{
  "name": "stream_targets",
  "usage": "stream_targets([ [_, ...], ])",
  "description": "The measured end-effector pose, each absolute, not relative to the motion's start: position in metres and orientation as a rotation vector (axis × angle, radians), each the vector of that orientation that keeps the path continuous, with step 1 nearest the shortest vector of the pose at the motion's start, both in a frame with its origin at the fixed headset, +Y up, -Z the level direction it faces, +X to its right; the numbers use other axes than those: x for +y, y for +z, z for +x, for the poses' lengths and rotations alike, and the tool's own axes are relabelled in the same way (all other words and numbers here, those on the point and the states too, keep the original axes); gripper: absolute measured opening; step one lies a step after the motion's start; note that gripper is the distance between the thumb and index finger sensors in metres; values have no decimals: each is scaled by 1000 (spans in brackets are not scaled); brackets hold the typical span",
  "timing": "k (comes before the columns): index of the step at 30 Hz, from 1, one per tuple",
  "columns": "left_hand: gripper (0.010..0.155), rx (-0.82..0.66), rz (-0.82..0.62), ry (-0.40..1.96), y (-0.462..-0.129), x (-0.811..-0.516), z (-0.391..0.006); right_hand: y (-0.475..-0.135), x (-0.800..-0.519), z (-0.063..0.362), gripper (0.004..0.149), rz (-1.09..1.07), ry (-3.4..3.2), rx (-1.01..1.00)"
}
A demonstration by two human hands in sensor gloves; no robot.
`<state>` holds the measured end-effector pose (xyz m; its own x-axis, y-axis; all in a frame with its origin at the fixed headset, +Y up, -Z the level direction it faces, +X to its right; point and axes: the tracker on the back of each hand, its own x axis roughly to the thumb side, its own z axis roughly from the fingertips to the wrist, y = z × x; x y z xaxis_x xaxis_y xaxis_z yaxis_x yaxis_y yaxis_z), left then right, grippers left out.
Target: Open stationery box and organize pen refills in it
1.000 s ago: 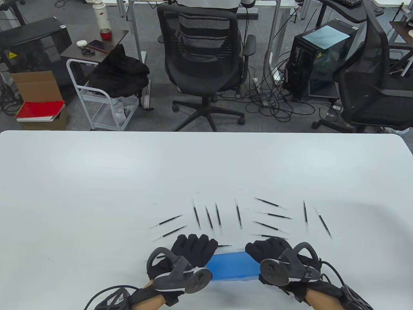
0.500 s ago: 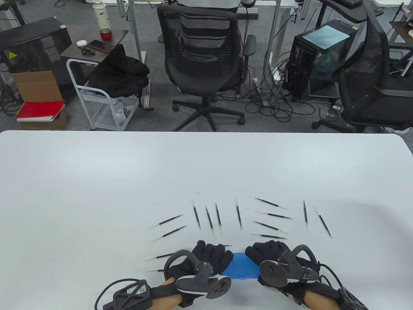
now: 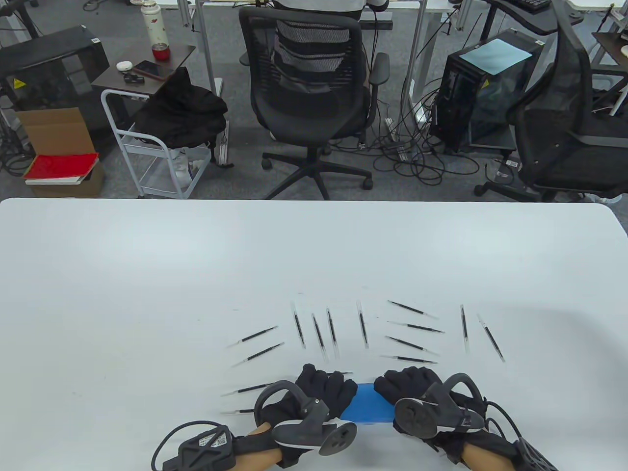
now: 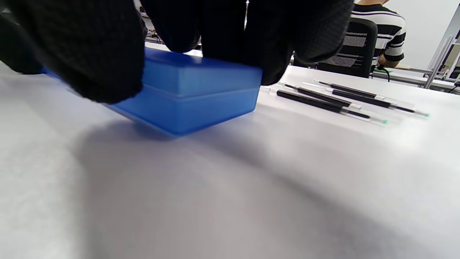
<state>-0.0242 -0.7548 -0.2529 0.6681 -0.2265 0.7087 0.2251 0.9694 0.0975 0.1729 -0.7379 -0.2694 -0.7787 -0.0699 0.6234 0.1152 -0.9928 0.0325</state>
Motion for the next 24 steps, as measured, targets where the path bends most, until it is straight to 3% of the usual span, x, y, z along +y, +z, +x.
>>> stream_targets([
  [9, 88, -768, -1, -238, -257, -752, -29, -278, -732, 184, 76, -1031, -3035, -217],
  [13, 97, -729, 14, -196, -261, -749, -32, -286, -732, 194, 66, -1051, -3165, -317],
  [18, 113, -695, 79, -223, -259, -747, -33, -296, -730, 197, 63, -1021, -3224, -399],
  [24, 123, -661, 119, -286, -255, -746, -31, -319, -723, 197, 60, -1007, -3254, -609],
])
